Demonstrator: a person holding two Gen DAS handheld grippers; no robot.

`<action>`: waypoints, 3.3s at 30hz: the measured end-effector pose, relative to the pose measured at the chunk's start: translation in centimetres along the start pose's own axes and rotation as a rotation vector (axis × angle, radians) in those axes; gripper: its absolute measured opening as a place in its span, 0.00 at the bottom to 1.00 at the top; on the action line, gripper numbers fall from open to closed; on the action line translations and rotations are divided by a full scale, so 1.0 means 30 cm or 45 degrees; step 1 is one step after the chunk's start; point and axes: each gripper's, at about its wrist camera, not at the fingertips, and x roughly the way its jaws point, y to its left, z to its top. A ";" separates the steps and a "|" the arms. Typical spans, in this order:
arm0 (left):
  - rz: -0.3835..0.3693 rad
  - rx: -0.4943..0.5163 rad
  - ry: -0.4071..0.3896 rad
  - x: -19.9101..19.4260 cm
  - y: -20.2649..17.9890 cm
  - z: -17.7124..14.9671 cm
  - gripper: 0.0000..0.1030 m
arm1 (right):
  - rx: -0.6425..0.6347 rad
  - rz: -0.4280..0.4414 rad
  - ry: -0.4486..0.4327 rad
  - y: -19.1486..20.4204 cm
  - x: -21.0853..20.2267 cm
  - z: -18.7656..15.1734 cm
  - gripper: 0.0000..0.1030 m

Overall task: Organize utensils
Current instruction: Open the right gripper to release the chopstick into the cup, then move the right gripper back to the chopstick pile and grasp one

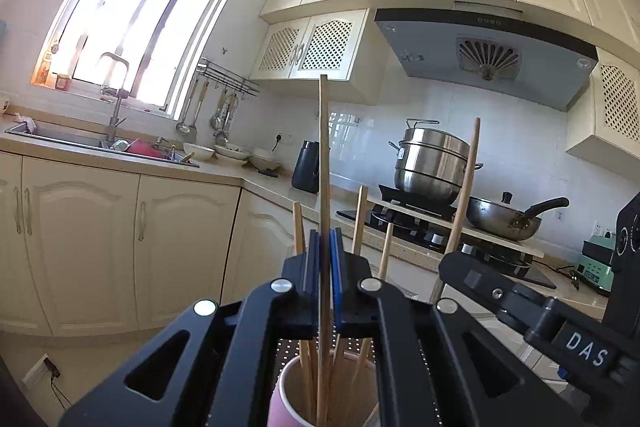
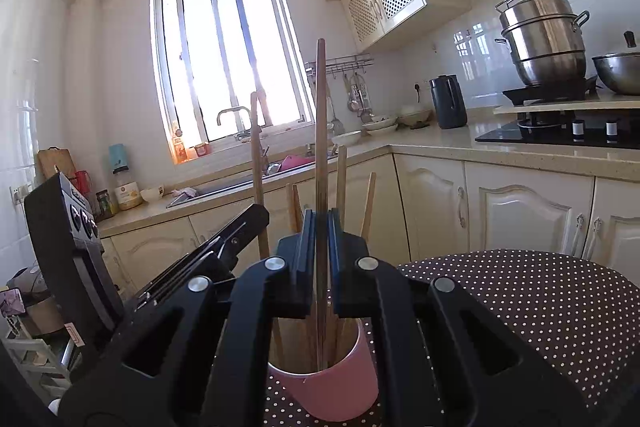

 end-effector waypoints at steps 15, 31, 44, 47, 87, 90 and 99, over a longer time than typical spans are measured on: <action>0.001 0.081 0.129 -0.098 -0.042 -0.048 0.06 | 0.012 -0.094 0.129 0.018 -0.016 -0.078 0.07; 0.036 0.118 0.186 -0.226 -0.070 -0.008 0.30 | 0.024 -0.149 0.133 0.074 -0.138 -0.044 0.41; 0.036 0.180 0.385 -0.293 -0.161 -0.026 0.47 | 0.015 -0.217 0.190 0.073 -0.284 -0.041 0.41; 0.055 0.219 0.467 -0.277 -0.193 -0.051 0.48 | 0.026 -0.241 0.229 0.048 -0.306 -0.058 0.41; 0.154 0.353 1.237 0.100 -0.224 -0.470 0.46 | 0.122 -0.306 0.903 -0.203 -0.111 -0.335 0.41; 0.133 0.359 1.228 0.095 -0.233 -0.471 0.23 | 0.108 -0.315 0.929 -0.197 -0.080 -0.338 0.41; 0.075 0.365 1.261 0.017 -0.206 -0.469 0.06 | 0.065 -0.316 1.044 -0.169 0.019 -0.370 0.34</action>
